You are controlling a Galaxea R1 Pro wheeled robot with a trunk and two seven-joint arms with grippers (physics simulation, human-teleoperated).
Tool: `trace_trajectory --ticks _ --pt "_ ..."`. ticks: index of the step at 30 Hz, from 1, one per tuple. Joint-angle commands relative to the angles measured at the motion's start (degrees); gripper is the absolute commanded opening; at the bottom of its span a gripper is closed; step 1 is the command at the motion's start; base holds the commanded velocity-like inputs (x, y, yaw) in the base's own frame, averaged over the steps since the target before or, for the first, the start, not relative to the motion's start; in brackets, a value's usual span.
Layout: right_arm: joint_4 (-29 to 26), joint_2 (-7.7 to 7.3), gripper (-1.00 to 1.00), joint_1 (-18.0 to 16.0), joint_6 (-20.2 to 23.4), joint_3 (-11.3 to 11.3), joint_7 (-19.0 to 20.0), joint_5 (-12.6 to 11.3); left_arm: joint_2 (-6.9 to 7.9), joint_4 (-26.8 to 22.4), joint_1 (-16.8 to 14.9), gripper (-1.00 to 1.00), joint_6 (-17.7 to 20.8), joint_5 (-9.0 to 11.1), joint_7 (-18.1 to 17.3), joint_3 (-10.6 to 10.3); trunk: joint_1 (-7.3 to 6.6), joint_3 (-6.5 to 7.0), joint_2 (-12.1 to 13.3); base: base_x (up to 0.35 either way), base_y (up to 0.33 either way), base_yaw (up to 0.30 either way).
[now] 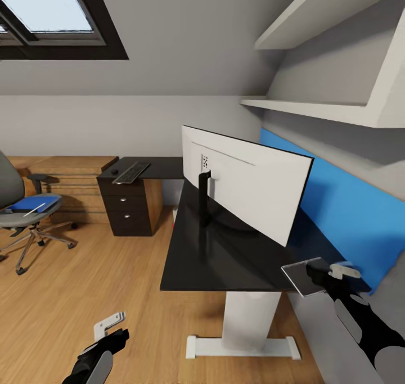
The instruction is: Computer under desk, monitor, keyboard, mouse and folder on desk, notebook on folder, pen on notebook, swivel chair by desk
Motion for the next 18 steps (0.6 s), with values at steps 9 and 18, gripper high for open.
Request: trace_trajectory --ticks 9,18 --pt "4.40 -0.04 1.00 0.00 -0.10 0.09 -0.14 -0.60 0.07 -0.10 -0.03 1.00 0.14 0.48 0.48 -0.17 -0.01 -0.07 -0.03 -0.020 0.000 0.000" --pt "4.37 -0.04 1.00 0.00 -0.11 0.09 -0.14 -0.60 0.07 -0.03 -0.03 1.00 0.15 0.49 0.50 -0.21 -1.99 1.55 3.58 0.000 0.000 0.000"
